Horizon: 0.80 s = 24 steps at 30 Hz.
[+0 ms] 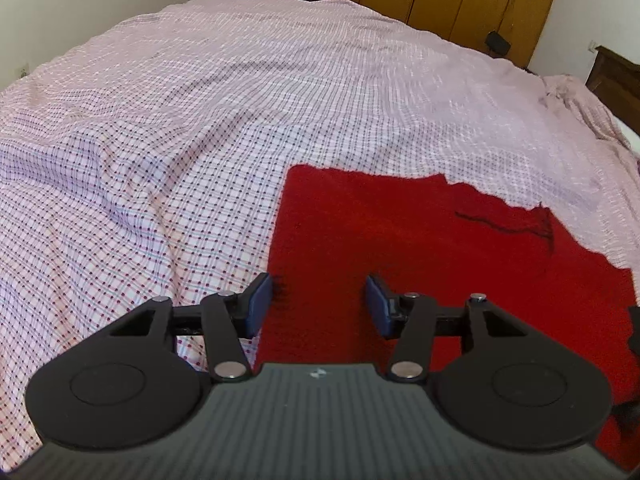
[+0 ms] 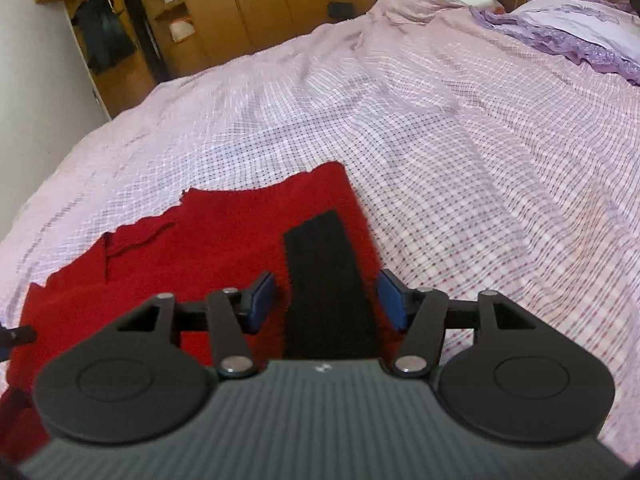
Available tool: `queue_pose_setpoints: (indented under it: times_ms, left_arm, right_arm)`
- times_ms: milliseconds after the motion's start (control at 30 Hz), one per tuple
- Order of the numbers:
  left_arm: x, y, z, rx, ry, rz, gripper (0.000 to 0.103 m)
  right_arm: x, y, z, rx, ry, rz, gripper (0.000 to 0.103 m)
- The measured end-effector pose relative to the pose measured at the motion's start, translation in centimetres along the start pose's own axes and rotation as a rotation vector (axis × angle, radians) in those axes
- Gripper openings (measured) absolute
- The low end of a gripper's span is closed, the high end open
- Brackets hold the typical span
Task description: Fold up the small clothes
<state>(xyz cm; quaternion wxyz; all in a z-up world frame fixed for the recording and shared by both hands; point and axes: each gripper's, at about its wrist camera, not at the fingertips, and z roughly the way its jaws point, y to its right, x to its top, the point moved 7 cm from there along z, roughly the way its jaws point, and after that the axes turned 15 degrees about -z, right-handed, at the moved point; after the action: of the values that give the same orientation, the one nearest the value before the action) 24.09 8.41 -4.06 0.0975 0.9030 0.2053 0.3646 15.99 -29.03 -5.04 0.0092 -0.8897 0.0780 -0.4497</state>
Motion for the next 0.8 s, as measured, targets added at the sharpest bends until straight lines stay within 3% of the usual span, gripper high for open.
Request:
queue_pose_setpoints:
  times_ms: [433, 800]
  left_arm:
    - [0.2, 0.4, -0.5, -0.021, 0.016, -0.014, 0.062]
    - [0.9, 1.3, -3.1, -0.068, 0.060, 0.011, 0.062]
  right_arm:
    - [0.4, 0.7, -1.8, 0.061, 0.098, 0.055, 0.062]
    - [0.5, 0.3, -2.0, 0.079, 0.117, 0.041, 0.062]
